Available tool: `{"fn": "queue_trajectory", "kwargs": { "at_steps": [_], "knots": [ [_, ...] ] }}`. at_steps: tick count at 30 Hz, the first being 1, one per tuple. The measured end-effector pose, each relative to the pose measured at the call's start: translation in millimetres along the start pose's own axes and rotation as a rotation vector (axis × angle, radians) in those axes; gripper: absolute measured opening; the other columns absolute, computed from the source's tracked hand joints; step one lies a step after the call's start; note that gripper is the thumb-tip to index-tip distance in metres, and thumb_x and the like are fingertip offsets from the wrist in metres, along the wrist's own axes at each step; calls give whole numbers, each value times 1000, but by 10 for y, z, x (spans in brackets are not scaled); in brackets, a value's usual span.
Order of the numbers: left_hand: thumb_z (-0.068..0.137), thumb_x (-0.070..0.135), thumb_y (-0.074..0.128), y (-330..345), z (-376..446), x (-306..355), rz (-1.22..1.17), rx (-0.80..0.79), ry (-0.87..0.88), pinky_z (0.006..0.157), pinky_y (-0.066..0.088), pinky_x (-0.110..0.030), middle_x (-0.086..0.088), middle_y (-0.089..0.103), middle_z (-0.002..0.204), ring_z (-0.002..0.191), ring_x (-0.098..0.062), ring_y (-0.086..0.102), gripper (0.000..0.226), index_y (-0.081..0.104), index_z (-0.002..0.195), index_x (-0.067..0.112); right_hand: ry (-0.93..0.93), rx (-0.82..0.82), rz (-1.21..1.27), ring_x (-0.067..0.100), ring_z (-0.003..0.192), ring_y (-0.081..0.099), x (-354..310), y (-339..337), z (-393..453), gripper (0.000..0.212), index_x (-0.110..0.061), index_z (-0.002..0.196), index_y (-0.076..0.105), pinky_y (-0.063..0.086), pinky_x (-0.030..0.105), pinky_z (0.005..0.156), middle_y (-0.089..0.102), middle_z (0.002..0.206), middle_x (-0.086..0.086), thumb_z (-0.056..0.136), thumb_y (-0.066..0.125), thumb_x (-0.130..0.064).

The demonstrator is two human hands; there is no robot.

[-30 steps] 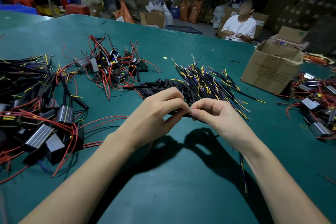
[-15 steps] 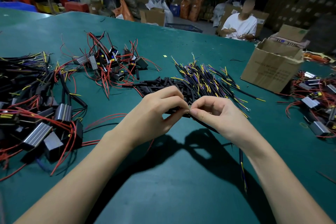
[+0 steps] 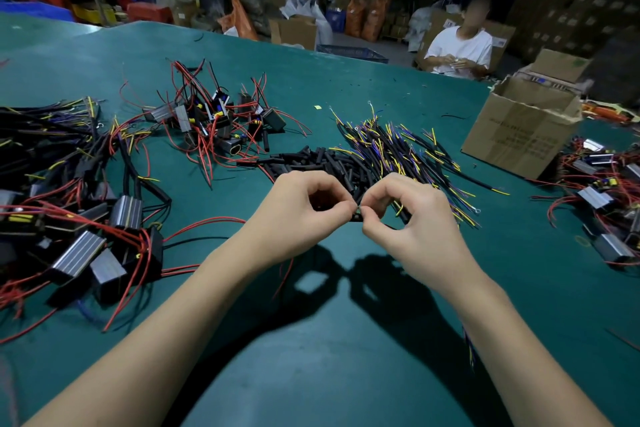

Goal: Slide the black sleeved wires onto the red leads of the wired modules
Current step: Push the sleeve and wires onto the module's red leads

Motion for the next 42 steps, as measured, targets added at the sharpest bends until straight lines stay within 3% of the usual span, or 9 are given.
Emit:
{"fn": "queue_trajectory", "kwargs": {
  "at_steps": [8,10,15,18,22,25,33,38,42],
  "knots": [
    [81,13,67,-37,16,30,-165,-34,-264,62,36,-22,-5,61,67,62,-8,45,12,72,75,4,-175,152,-449,15,67,53,-106,82,-26,3,-15,75,59,36,36,74,58,76,-8,78,61,-14],
    [82,12,66,-53,23,20,-204,-23,-273,63,35,-23,-4,60,68,63,-9,45,12,72,75,4,-126,140,-375,13,68,54,-108,86,-21,4,-16,76,61,38,34,75,59,75,-8,80,62,-14],
    [84,3,66,-57,19,33,-6,41,68,63,45,-25,-2,64,71,62,-11,55,11,69,74,8,283,-45,431,2,69,59,-8,-17,20,10,-14,82,71,46,13,71,68,71,-8,88,65,-10],
    [85,1,65,-19,-7,33,175,36,350,65,46,-27,-6,59,80,70,-17,55,6,67,80,2,375,-96,541,3,66,57,57,-17,11,10,-12,81,72,45,9,68,67,65,-8,87,64,-15],
    [88,0,62,-8,-18,3,272,21,481,67,47,-23,-7,56,87,76,-17,55,5,66,85,-1,389,-124,560,3,65,56,91,-38,4,8,-14,78,71,44,13,66,67,67,-7,85,67,-14],
    [88,3,63,-10,-12,-4,291,26,476,67,47,-22,-8,58,85,75,-17,56,6,67,85,0,312,-118,469,7,67,52,98,-40,3,9,-14,77,69,40,21,66,65,71,-5,86,68,-12],
    [81,3,70,-38,-11,0,165,6,258,68,46,-27,-6,65,76,70,-16,59,5,72,76,4,59,-58,141,4,71,55,65,15,-21,9,-8,78,65,39,13,69,63,74,-5,85,68,-4],
    [78,6,68,-22,-8,1,162,-12,97,60,35,-9,3,61,68,61,-2,51,11,69,69,11,-164,-62,-299,16,74,53,0,85,-40,11,-12,79,57,41,40,72,54,78,-6,84,62,-4],
    [78,12,67,-28,3,5,229,-28,15,55,34,-9,10,57,60,55,1,49,10,68,68,11,-336,-34,-590,29,71,53,-63,140,-57,9,-9,78,56,42,40,68,54,76,6,79,57,-1]
  ]
}}
Point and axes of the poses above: each hand's wrist, its own z-axis towards the middle knuckle, its own y-axis out of the palm, x = y × z, the point moved 1 cm from there along z, towards the middle knuckle
